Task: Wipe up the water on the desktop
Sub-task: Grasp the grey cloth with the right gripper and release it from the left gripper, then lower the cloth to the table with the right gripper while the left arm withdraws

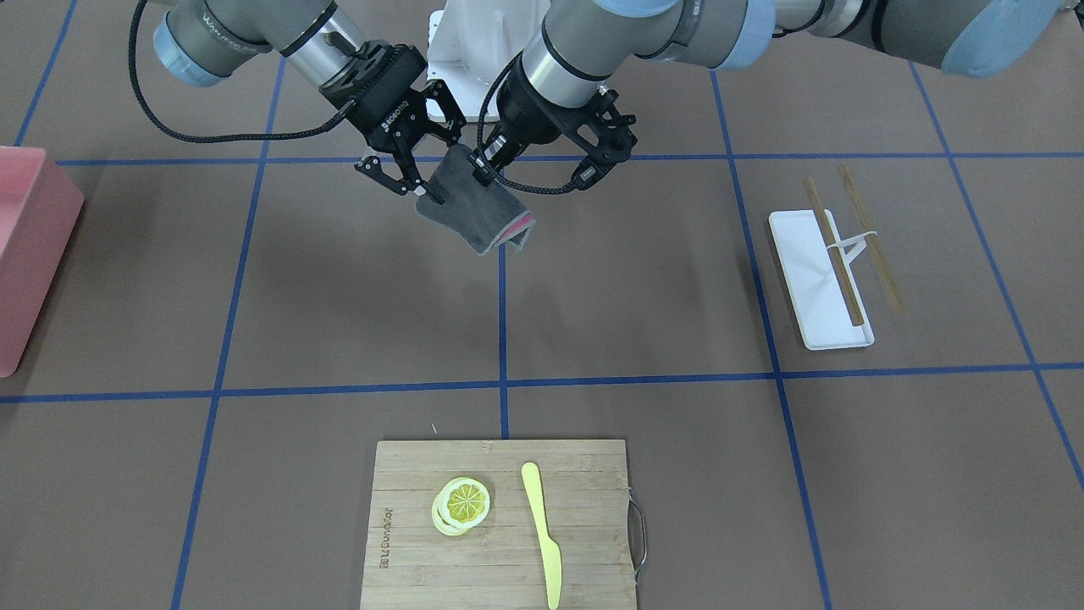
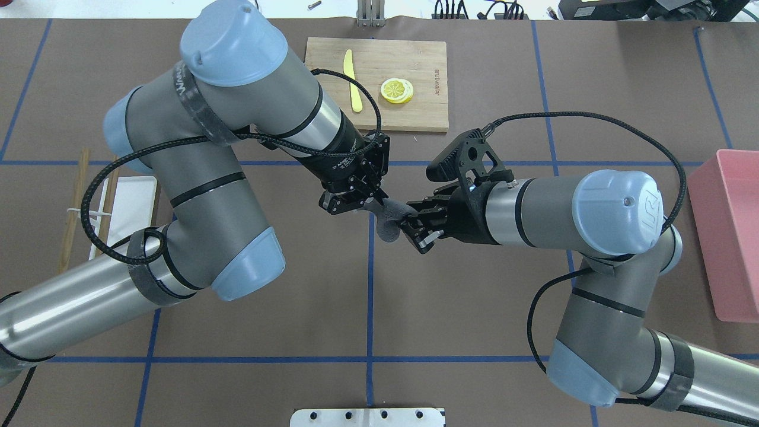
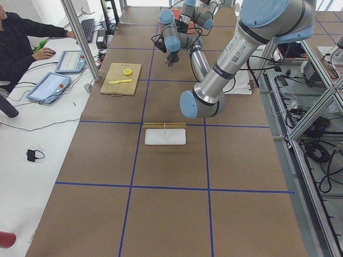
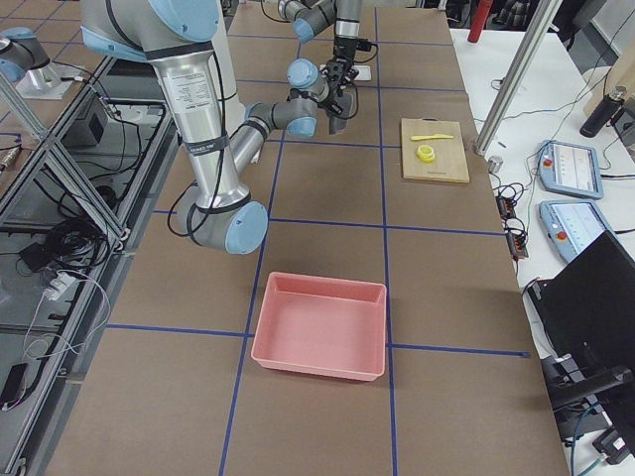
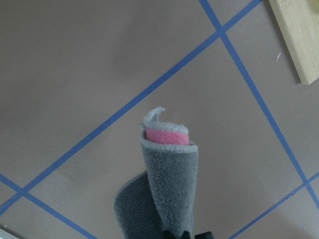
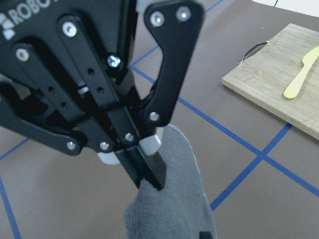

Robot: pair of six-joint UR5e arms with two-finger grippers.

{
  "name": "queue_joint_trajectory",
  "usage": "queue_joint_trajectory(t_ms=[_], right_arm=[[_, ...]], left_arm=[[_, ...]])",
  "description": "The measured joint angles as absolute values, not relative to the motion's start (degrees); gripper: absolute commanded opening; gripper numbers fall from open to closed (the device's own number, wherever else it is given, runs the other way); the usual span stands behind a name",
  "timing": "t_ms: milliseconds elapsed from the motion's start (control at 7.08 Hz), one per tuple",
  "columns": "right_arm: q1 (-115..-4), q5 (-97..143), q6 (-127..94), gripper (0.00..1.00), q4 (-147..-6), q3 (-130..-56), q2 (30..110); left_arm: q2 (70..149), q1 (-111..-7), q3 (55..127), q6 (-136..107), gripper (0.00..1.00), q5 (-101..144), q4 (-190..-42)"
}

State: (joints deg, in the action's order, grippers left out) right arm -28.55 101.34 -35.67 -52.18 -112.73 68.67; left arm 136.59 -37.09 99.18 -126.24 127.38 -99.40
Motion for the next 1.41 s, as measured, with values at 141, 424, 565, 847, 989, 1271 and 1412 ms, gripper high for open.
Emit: queue_joint_trajectory(t_ms=[141,424,565,847,989,1271,1412], right_arm=[[-28.59,101.46,-35.66,0.00,-52.16,-112.94,68.81],[-28.64,101.64,-35.66,0.00,-52.07,-113.08,68.93],[-28.68,101.67,-35.70,0.00,-52.15,-113.11,68.99],[-29.42,102.16,-37.24,0.00,-54.00,-113.51,69.33],[-30.83,102.63,-37.73,0.00,-58.99,-115.05,69.42],[-35.16,104.63,-37.34,0.00,-73.31,-118.66,69.29],[-37.47,105.62,-35.83,0.00,-78.87,-119.09,69.51]], left_arm=[[136.59,-37.09,99.05,-126.22,0.00,127.36,-99.41],[136.59,-37.09,98.70,-126.21,0.00,127.33,-99.40],[136.52,-37.10,98.62,-125.97,0.62,127.27,-99.42],[136.04,-37.49,98.82,-123.18,0.98,126.99,-99.46],[135.45,-38.42,99.35,-122.01,0.98,126.89,-99.44],[132.99,-42.28,102.12,-119.87,0.98,126.91,-99.20],[131.42,-44.11,103.90,-116.47,0.98,126.94,-98.04]])
